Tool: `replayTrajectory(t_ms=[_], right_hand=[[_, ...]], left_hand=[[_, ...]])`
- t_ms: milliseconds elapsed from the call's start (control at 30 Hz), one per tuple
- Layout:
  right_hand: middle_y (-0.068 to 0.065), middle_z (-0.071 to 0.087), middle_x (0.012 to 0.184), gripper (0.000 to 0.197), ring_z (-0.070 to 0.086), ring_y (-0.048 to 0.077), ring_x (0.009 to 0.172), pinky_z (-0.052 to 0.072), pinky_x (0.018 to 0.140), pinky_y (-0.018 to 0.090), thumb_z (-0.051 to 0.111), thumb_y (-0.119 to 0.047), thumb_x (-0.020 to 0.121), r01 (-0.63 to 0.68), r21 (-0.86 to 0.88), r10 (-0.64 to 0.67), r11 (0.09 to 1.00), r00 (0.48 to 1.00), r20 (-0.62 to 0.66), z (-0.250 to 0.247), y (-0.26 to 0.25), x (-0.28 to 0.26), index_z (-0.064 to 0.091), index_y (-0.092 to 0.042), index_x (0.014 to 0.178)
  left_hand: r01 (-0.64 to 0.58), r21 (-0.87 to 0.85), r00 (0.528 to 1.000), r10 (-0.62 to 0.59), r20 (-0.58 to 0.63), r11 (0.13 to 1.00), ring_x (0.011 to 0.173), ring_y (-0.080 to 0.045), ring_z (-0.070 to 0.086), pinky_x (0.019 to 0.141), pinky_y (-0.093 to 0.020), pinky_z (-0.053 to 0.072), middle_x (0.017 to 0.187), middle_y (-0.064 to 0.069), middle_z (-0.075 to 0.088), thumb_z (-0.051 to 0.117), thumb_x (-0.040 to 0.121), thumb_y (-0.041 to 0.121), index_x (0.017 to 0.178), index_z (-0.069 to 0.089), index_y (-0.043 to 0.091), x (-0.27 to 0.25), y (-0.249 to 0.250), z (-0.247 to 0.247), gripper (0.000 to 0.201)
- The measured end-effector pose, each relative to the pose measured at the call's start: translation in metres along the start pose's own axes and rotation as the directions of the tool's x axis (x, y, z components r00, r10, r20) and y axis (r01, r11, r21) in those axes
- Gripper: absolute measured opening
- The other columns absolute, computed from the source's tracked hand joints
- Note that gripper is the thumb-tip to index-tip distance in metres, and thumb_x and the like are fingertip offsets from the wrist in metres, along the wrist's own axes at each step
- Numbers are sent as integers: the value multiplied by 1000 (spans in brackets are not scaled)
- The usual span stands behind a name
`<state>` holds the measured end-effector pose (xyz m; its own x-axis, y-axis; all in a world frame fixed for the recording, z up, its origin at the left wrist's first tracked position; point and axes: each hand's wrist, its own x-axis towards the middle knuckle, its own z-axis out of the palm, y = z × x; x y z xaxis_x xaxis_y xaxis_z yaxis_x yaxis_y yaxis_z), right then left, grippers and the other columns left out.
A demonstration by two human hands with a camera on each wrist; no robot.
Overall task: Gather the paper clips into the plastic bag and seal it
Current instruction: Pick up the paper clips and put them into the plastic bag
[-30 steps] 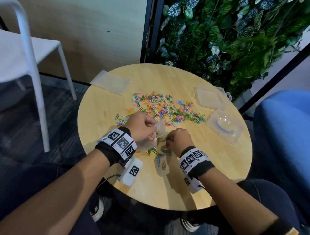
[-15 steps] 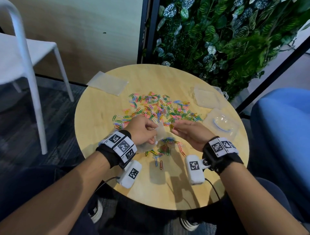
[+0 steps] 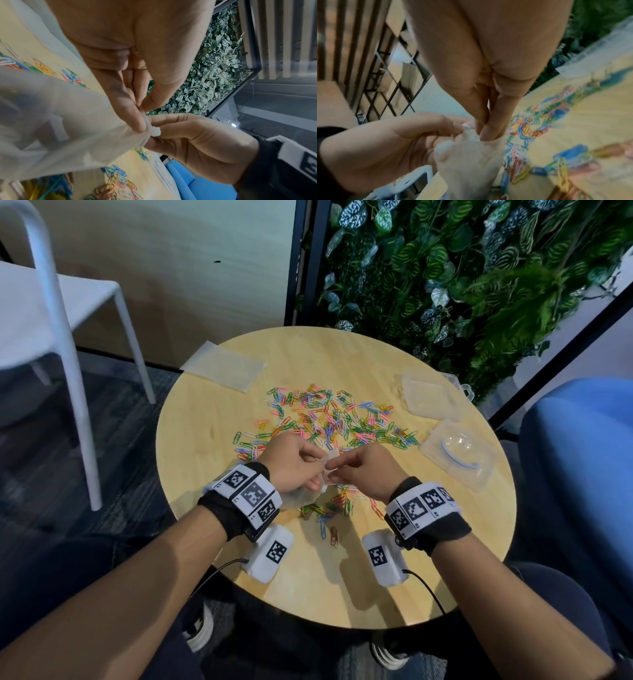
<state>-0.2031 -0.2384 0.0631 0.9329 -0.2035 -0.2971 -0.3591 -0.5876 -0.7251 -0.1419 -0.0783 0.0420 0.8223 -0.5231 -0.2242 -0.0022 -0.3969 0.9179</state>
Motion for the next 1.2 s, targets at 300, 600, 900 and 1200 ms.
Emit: replayTrajectory(t_ms=[300, 600, 900, 1200], right_hand=[[7, 67, 116, 50, 71, 24, 75, 61, 70, 38, 75, -32, 81, -262, -272, 227, 926, 962, -154, -22, 35, -3, 60, -19, 127], [6, 34, 118, 107, 47, 26, 113, 45, 100, 36, 74, -78, 48, -214, -445, 221, 870, 975, -38, 21, 48, -6, 42, -27, 136], [8, 48, 111, 42, 55, 31, 101, 47, 84, 31, 71, -37, 80, 47, -616, -46, 786, 999, 17, 44, 38, -13, 66, -23, 120], [13, 67, 97, 24, 63, 30, 87, 51, 68, 30, 53, -3, 84, -69, -746, 45, 663, 998, -52, 31, 34, -6, 73, -8, 96]], left_hand=[[-11, -3, 999, 11, -33, 1000, 56, -16, 71, 58, -21, 57, 65, -7, 72, 63, 88, 1, 110, 70, 4, 3, 4, -9, 23], [-31, 9, 999, 31, -35, 999, 62, -22, 73, 61, -23, 58, 67, -9, 72, 61, 87, 0, 111, 70, 6, 2, 4, -10, 26], [-39, 12, 999, 39, -31, 999, 61, -22, 73, 64, -25, 59, 63, -6, 71, 62, 87, 1, 110, 71, 7, -1, 6, -14, 25], [-48, 3, 999, 48, -3, 999, 52, -15, 69, 56, -19, 54, 65, -10, 70, 61, 88, -1, 112, 69, 4, -8, 8, -13, 26]])
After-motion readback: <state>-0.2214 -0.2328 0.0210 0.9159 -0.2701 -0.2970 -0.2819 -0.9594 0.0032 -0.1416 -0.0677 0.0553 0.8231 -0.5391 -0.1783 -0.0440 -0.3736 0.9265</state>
